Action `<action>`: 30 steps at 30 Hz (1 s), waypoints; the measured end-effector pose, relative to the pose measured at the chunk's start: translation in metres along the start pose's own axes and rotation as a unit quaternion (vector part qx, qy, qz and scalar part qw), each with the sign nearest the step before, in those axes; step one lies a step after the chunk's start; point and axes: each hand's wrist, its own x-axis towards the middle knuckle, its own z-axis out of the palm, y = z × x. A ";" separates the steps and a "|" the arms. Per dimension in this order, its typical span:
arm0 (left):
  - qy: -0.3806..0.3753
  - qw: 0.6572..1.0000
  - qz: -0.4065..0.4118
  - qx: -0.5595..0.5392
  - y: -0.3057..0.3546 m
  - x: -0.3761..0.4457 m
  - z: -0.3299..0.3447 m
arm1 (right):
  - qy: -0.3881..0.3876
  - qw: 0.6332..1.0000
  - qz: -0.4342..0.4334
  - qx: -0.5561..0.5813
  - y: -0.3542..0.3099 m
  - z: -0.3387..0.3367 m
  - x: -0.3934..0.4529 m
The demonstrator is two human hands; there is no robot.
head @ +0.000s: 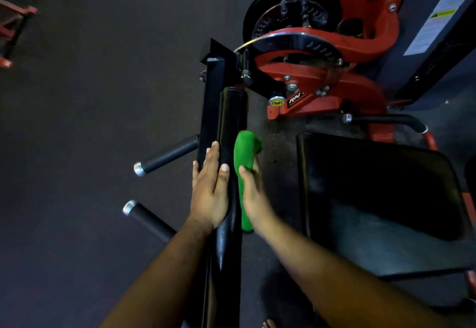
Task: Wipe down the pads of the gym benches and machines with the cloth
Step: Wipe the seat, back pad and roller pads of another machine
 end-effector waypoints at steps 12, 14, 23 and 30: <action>0.004 0.999 -0.009 -0.032 0.004 -0.003 0.000 | 0.055 0.998 0.009 -0.041 -0.017 0.002 0.025; 0.004 0.999 -0.003 -0.037 0.003 -0.003 -0.001 | 0.045 0.997 -0.002 -0.068 0.003 0.005 -0.024; 0.084 0.993 0.009 -0.079 -0.011 -0.042 0.000 | 0.043 0.960 -0.056 -0.270 -0.077 0.014 0.100; 0.135 0.979 -0.007 -0.153 -0.027 -0.112 -0.001 | -0.021 0.911 -0.212 -0.352 0.004 -0.004 -0.065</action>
